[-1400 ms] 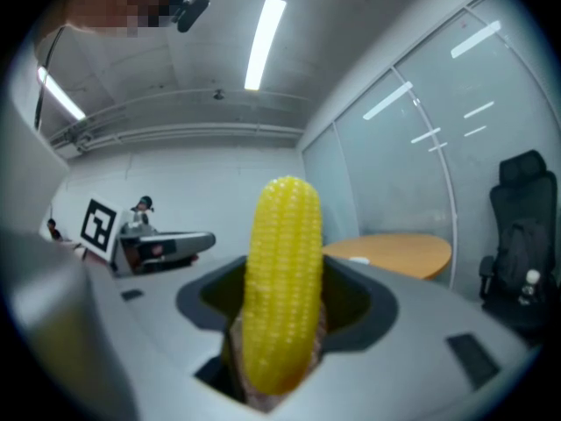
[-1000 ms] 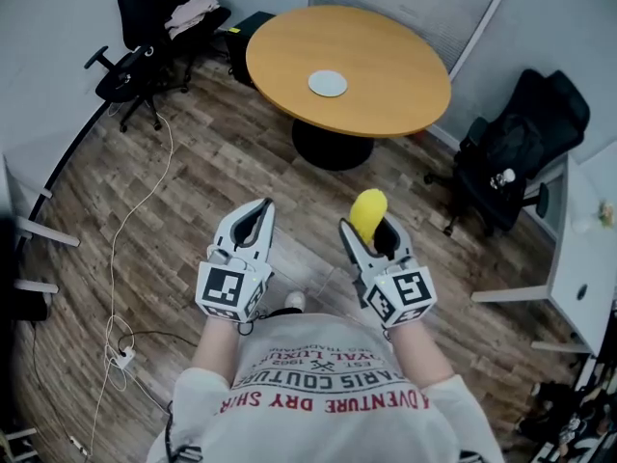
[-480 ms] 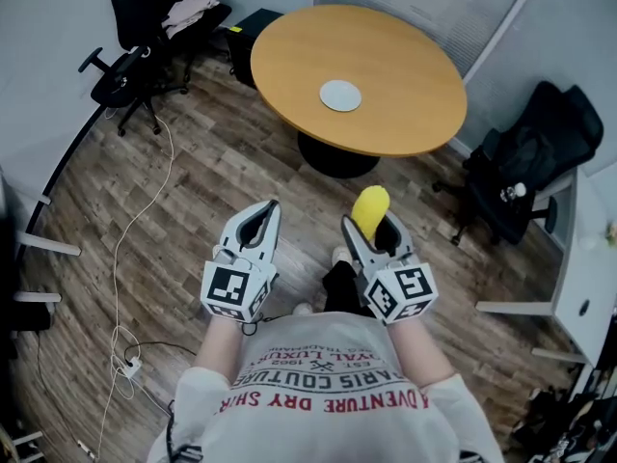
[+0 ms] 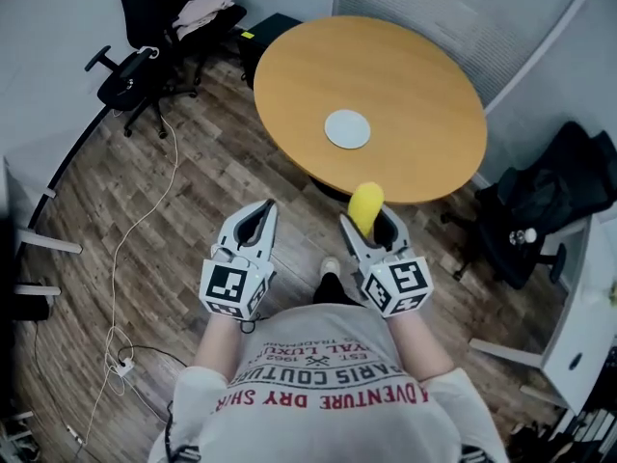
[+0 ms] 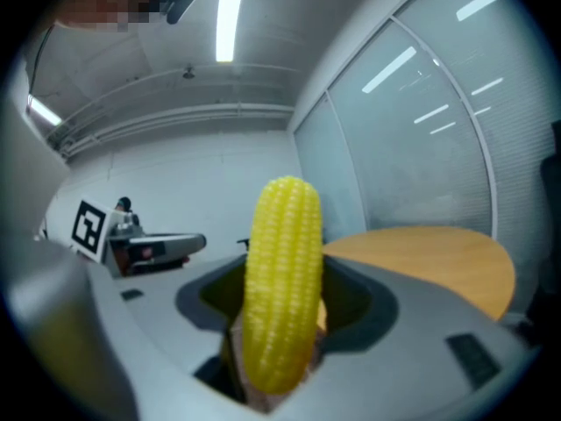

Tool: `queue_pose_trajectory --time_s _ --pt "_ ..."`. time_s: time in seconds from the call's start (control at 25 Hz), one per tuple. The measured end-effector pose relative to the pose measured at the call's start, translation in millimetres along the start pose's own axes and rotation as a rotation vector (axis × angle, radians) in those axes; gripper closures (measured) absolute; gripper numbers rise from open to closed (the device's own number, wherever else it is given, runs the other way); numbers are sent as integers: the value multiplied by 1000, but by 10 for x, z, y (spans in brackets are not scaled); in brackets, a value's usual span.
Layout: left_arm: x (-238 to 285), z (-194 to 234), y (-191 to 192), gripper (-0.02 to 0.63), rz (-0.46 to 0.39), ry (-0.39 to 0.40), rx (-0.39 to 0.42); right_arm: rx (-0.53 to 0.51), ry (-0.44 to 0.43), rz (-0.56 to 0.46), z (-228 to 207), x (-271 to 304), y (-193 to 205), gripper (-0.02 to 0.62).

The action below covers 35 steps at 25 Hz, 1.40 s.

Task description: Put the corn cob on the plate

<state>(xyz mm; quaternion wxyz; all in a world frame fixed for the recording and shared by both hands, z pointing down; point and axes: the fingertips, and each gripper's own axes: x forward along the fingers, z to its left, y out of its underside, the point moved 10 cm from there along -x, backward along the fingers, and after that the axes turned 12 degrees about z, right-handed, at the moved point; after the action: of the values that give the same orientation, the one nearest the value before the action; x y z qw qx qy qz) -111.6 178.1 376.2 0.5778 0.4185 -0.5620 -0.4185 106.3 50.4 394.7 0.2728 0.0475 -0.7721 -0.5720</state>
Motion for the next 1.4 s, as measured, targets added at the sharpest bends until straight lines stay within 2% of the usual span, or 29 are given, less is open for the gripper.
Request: queue_pose_trajectory --time_s 0.32,0.48,0.92,1.2,1.4 --pt "1121 122 -467 574 -18 -50 2 9 -49 13 -1068 605 -484 325" --pt "1615 132 -620 574 -17 -26 7 18 -45 42 -1454 807 -601 325" --pt "2559 541 -694 574 22 126 27 87 72 80 -1852 1381 -690 325" --pt "3314 1114 -952 574 49 285 84 185 206 72 -1999 1901 -900 325" --pt "3801 1458 -1030 574 84 412 125 270 315 109 -2056 2242 -873 325"
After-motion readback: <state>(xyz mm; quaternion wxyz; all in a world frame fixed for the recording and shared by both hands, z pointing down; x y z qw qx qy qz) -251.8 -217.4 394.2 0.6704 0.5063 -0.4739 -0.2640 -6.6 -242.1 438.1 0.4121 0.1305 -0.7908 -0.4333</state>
